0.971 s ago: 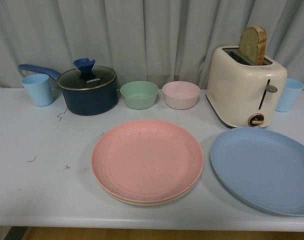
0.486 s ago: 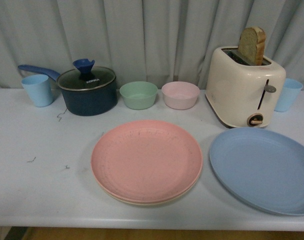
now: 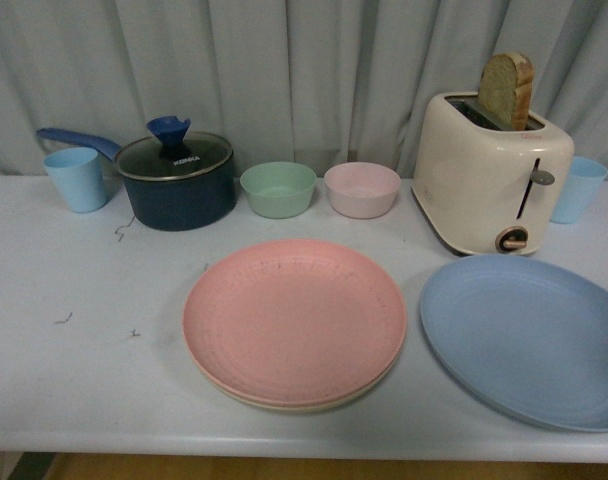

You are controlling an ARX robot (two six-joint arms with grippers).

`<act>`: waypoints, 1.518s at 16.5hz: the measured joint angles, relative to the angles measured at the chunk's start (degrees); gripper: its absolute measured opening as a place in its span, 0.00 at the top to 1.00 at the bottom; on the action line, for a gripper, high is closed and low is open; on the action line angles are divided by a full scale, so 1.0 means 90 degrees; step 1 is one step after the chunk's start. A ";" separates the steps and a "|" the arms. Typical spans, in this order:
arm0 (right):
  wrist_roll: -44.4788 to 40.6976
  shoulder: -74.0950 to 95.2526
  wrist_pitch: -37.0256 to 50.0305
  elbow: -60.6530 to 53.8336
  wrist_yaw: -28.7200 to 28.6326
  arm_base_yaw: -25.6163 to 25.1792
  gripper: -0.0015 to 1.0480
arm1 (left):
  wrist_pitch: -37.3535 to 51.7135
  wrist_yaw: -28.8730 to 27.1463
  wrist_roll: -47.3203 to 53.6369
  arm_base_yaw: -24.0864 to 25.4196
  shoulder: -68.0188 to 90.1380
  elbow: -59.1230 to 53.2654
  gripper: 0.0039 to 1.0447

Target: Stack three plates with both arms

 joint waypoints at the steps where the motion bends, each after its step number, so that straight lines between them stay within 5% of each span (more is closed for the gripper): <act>1: -0.0165 0.2149 0.0087 0.1362 0.0289 0.0141 0.06 | 0.0000 0.0002 0.0000 0.0000 0.0000 0.0000 0.06; 2: 0.0002 0.3779 0.0136 0.2382 0.0396 0.0182 0.06 | 0.0000 0.0000 0.0000 0.0000 0.0000 0.0000 0.06; 9: 0.0578 0.5411 0.0204 0.3271 0.0685 0.0318 0.07 | 0.0000 0.0000 0.0000 0.0000 0.0000 0.0000 0.06; 14: 0.0627 0.5501 0.0214 0.3337 0.0818 0.0340 0.62 | 0.0000 0.0000 0.0000 0.0000 0.0000 0.0000 0.06; 18: 0.0874 0.4983 0.0306 0.2883 0.0318 0.0070 0.95 | 0.0000 0.0000 0.0000 0.0000 0.0000 0.0000 0.06; 25: 0.0867 0.1916 -0.0338 0.1654 -0.0427 0.0168 0.97 | 0.0000 0.0000 0.0000 0.0000 0.0000 0.0000 0.06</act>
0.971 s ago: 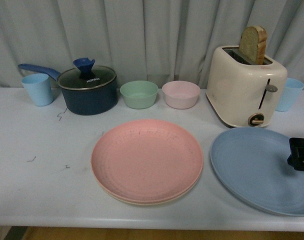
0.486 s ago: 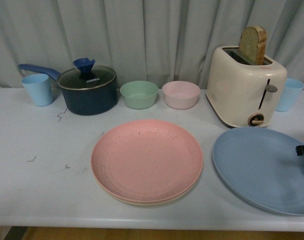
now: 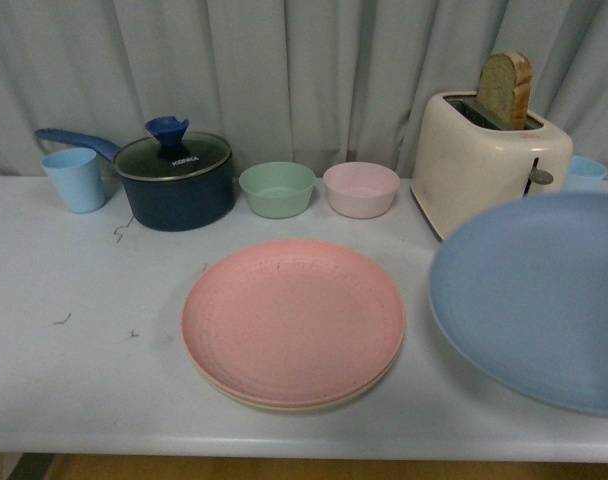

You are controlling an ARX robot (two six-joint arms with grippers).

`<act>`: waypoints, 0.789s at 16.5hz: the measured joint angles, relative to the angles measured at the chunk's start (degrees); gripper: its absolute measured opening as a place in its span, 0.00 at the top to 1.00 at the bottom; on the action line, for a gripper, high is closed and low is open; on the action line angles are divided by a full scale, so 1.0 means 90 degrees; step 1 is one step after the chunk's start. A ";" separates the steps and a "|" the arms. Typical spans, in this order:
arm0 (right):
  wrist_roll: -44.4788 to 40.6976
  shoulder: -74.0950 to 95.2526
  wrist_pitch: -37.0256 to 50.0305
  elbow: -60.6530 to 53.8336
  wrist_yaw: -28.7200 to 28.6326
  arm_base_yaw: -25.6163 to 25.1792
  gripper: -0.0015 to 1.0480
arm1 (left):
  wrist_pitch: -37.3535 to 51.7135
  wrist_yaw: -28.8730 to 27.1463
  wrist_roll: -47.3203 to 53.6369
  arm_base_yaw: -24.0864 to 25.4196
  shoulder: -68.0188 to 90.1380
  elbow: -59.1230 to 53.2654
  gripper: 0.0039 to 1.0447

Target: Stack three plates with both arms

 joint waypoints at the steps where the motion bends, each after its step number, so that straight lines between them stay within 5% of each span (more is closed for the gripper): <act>1: 0.0112 -0.0255 0.0015 0.0041 -0.0124 0.0228 0.97 | 0.0000 0.0000 0.0000 0.0000 0.0000 0.0000 0.06; 9: 0.1802 0.1246 0.1392 0.0498 0.0104 0.2297 0.97 | 0.0000 0.0002 0.0000 0.0000 0.0000 0.0000 0.06; 13: 0.2426 0.1974 0.1698 0.0877 0.0398 0.2596 0.97 | 0.0000 0.0000 0.0000 0.0000 0.0000 0.0000 0.06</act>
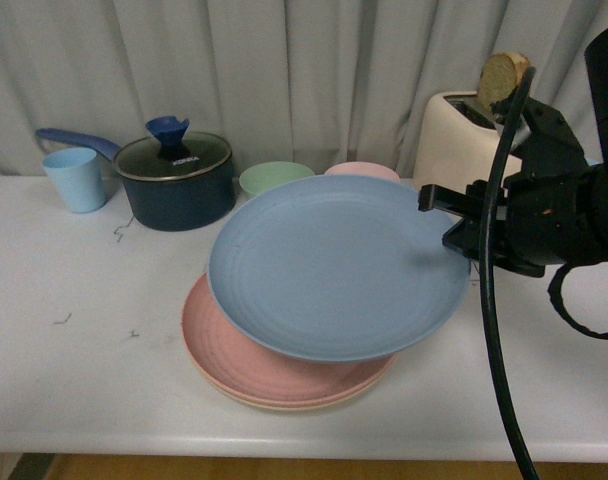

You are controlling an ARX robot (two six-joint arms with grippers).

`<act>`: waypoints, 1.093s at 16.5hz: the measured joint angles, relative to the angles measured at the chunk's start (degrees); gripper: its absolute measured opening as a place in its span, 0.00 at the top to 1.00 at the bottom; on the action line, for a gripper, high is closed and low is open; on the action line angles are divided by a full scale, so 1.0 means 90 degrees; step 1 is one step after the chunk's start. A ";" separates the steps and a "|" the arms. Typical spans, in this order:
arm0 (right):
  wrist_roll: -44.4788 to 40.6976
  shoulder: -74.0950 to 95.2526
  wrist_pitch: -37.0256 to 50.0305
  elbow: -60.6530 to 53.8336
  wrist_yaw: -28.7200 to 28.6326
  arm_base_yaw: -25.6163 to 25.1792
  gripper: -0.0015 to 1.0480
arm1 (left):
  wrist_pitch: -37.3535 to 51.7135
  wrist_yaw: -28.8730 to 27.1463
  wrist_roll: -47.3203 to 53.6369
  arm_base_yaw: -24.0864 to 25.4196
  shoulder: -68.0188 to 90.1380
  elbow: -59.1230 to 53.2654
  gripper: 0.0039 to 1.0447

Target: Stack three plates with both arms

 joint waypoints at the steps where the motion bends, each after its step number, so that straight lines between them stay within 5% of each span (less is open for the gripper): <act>1: 0.0090 0.0107 0.0012 0.0070 0.0024 0.0041 0.97 | 0.0000 0.0000 0.0000 0.0000 0.0000 0.0000 0.06; 10: 0.0491 0.1120 -0.0211 0.0680 0.0199 0.0503 0.97 | 0.0000 0.0000 0.0000 0.0000 0.0000 0.0000 0.06; 12: 0.0517 0.1183 -0.0214 0.0716 0.0267 0.0542 0.85 | 0.0000 0.0000 0.0000 0.0000 0.0000 0.0000 0.06; 16: 0.0673 0.0719 0.0568 0.0177 0.0427 0.0495 0.42 | 0.0000 0.0000 0.0000 0.0000 0.0000 0.0000 0.06; 17: 0.0580 0.0282 0.1197 -0.0189 0.0702 0.0493 0.33 | 0.0002 -0.0002 0.0000 0.0000 0.0000 0.0000 0.06; 18: -0.0085 0.0073 0.3147 -0.0680 0.1685 0.0493 0.41 | -0.0002 0.0007 0.0000 0.0000 0.0000 0.0000 0.06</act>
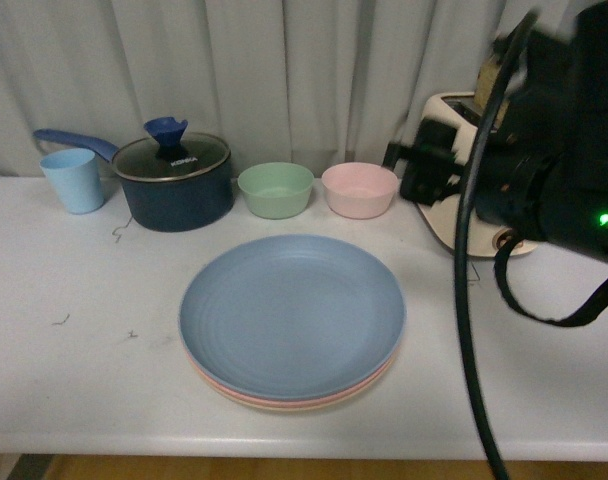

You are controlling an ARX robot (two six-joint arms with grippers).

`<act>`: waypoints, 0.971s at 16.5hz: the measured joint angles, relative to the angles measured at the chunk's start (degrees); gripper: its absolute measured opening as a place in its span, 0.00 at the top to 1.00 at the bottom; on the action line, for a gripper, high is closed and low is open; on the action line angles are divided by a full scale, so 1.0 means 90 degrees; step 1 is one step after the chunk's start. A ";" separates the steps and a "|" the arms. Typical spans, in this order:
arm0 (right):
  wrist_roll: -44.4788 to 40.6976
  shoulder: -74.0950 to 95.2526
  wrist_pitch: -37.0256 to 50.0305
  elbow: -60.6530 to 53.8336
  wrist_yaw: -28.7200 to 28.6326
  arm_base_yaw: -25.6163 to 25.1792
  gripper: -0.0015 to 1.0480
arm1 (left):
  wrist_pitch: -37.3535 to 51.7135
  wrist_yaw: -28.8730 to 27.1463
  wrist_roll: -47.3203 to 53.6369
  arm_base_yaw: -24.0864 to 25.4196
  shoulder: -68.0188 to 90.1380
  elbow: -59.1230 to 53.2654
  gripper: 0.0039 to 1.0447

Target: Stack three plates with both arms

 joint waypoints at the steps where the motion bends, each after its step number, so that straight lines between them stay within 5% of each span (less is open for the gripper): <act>1: -0.0874 -0.0350 0.1457 -0.0760 0.0826 -0.0104 0.54 | 0.0017 -0.0005 0.0000 -0.0002 0.0000 0.0000 0.06; 3: -0.1848 -0.0962 0.2786 -0.2137 0.0962 -0.0512 0.76 | 0.0000 -0.0007 0.0000 -0.0002 0.0000 0.0000 0.06; 5: -0.2140 -0.2030 0.2659 -0.2924 0.0702 -0.0770 0.99 | 0.0000 -0.0005 0.0000 -0.0002 0.0000 0.0000 0.06; 16: -0.2263 -0.5719 0.1229 -0.5243 -0.0522 -0.1948 0.98 | 0.0002 -0.0007 0.0000 -0.0002 0.0000 0.0000 0.06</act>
